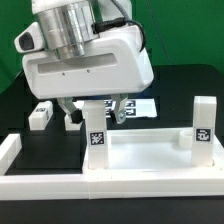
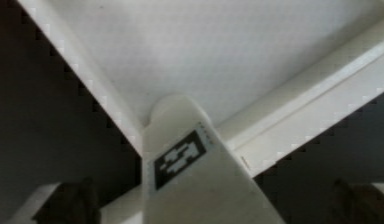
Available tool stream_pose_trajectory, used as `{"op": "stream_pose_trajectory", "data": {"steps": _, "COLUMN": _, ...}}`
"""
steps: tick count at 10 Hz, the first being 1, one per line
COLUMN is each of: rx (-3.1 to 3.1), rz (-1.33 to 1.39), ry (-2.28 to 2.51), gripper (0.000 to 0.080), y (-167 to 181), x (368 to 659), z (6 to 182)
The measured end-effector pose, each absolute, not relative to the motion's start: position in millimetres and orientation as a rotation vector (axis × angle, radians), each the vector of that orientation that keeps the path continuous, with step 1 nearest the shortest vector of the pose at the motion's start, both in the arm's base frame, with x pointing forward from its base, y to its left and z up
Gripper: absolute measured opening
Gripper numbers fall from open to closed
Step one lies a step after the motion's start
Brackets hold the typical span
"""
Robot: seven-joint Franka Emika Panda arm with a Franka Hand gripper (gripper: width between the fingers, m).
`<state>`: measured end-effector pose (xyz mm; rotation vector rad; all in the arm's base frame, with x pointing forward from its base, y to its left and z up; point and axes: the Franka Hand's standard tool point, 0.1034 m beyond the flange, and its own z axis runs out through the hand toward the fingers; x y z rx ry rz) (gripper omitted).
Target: Assemble desk
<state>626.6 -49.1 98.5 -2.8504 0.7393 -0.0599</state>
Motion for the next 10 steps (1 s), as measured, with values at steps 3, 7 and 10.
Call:
{"op": "stream_pose_trajectory", "data": {"steps": 3, "rx": -3.055, "rz": -0.108, "ry": 0.055, "gripper": 0.0649, "y": -45.3, "x": 634.1, "z": 103.8}}
{"op": "stream_pose_trajectory", "data": {"steps": 7, "rx": -3.03, "rz": -0.097, "ry": 0.335, "gripper": 0.0294, "y": -48.8, "x": 633.7, "z": 103.5}}
{"op": "stream_pose_trajectory", "data": {"steps": 10, "rx": -2.969, "rz": -0.081, "ry": 0.663, "gripper": 0.0294, "y": -50.6, "x": 633.4, "z": 103.2}}
